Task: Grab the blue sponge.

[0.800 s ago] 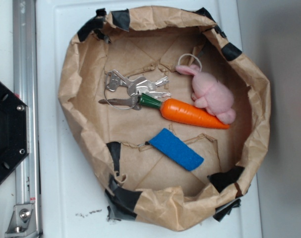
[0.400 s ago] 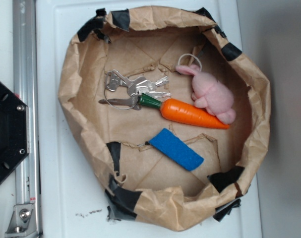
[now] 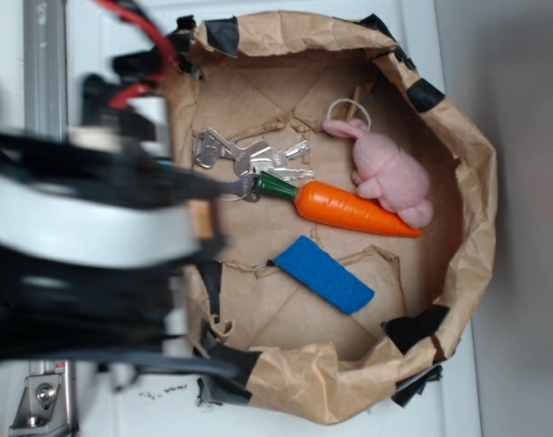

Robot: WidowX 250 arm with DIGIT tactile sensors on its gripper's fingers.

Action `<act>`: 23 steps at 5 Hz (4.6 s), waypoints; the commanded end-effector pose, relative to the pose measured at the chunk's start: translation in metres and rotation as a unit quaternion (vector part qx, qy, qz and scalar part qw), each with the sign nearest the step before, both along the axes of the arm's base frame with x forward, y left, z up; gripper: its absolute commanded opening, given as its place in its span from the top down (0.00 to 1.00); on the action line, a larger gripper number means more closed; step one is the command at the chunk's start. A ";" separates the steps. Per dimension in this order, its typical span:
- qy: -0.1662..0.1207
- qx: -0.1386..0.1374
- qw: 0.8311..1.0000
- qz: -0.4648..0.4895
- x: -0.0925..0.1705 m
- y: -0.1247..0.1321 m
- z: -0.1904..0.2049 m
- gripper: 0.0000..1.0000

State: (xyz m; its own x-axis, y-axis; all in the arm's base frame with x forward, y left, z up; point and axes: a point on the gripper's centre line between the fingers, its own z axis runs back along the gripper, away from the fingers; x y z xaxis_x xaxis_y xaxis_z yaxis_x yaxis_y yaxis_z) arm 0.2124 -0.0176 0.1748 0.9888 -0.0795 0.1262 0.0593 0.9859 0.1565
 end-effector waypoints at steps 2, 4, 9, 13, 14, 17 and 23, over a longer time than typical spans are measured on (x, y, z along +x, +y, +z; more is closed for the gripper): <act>-0.029 -0.006 0.975 -0.221 0.083 -0.035 -0.075 0.00; -0.004 -0.030 0.954 -0.299 0.071 -0.040 -0.123 0.00; 0.054 0.006 0.991 -0.126 0.067 -0.011 -0.084 1.00; 0.041 -0.060 0.997 0.031 0.034 -0.004 0.020 1.00; 0.035 -0.056 0.997 0.028 0.031 -0.006 0.020 1.00; 0.033 -0.050 0.998 0.029 0.034 -0.005 0.017 1.00; 0.033 -0.050 0.997 0.050 0.050 0.009 0.009 1.00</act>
